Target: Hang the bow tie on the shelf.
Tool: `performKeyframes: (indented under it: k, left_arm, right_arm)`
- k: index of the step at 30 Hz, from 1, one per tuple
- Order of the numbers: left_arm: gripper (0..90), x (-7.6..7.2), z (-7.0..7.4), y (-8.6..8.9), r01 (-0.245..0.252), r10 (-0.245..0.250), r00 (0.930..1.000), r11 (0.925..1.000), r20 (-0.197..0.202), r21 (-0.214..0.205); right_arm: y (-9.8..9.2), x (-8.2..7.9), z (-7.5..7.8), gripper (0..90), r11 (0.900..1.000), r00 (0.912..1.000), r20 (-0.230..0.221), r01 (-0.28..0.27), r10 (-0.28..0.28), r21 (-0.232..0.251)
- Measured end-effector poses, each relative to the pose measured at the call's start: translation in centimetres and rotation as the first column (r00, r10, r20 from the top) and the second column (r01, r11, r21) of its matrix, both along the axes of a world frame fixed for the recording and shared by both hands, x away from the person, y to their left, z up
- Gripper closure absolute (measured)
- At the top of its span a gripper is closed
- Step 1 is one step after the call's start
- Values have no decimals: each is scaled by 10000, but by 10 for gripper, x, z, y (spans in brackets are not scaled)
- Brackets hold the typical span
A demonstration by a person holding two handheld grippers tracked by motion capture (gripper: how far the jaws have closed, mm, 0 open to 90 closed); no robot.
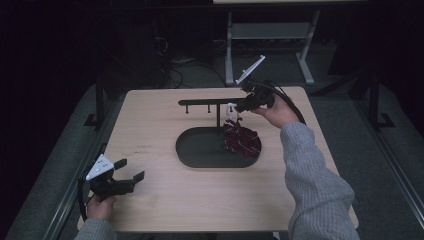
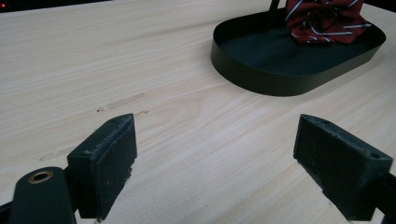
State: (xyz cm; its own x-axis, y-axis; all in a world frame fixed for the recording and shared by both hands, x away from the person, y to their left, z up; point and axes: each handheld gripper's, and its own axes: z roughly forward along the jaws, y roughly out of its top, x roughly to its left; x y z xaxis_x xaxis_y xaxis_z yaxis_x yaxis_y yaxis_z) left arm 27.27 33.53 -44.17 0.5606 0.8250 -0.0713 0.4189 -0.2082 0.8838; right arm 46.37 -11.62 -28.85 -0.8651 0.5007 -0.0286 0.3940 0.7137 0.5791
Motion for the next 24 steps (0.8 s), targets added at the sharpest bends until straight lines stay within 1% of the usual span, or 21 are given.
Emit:
performKeyframes:
  k: [1,4,6,9,17,24]
  left_arm:
    - [128,0,0,0,13,-13,10000,10000,-11,25]
    - [129,1,0,-1,51,-51,10000,10000,-6,46]
    - [128,0,-1,-1,53,-53,10000,10000,-34,68]
    - [128,0,0,-1,69,-69,10000,10000,7,45]
    - [128,0,0,-1,51,-51,10000,10000,-23,55]
    - [129,0,0,-1,45,-45,10000,10000,-29,86]
  right_arm:
    - [-1,0,0,761,10000,9999,-85,64,-64,65]
    - [-2,-2,-1,756,10000,9999,-152,64,-63,50]
    - [-3,-2,-2,756,10000,10000,-82,23,-22,40]
    - [-5,-4,-2,755,9999,9999,-94,108,-107,101]
    - [-9,-6,-1,737,9997,9999,-104,91,-89,214]
    - [-12,-8,-2,721,9996,10000,-15,74,-74,285]
